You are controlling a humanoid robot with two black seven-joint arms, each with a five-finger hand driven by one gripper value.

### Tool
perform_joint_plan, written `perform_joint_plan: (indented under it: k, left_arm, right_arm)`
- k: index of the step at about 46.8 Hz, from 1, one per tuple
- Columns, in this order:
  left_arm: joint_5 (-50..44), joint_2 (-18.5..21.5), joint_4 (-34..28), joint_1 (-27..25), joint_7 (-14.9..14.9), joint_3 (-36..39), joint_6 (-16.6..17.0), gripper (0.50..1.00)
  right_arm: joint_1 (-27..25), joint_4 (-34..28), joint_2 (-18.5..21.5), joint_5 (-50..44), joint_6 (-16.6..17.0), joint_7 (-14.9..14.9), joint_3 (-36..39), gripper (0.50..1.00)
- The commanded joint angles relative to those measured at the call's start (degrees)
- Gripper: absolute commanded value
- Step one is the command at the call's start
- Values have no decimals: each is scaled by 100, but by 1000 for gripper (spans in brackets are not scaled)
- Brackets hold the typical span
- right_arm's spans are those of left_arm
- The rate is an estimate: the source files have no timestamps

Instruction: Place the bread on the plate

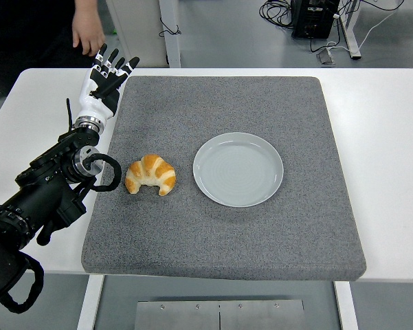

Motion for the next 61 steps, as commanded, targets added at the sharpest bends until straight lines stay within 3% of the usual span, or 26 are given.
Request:
perform_joint_plan:
  k: [1, 21, 33, 43, 54, 61]
  left_arm:
    - [-1, -1, 3, 0, -7, 0, 0, 972]
    - [51, 8, -5, -44, 1, 105, 0, 974]
    - [95, 236, -67, -158, 98, 105, 8, 974]
    - [139, 746, -277, -386, 309, 219, -53, 972]
    - [236, 1466, -875, -835, 713, 1221, -36, 972]
    - [245, 1677, -1139, -993, 722, 1661, -27, 972]
  right_arm:
    - [0, -6, 0, 0, -1, 0, 0, 1000]
    - [0, -6, 0, 0, -1, 0, 0, 1000]
    - [0, 3, 0, 0, -1, 0, 0, 1000]
    - [0, -6, 0, 0, -1, 0, 0, 1000]
    - [0, -6, 0, 0, 8, 0, 0, 1000]
    - [0, -6, 0, 0, -1, 0, 0, 1000]
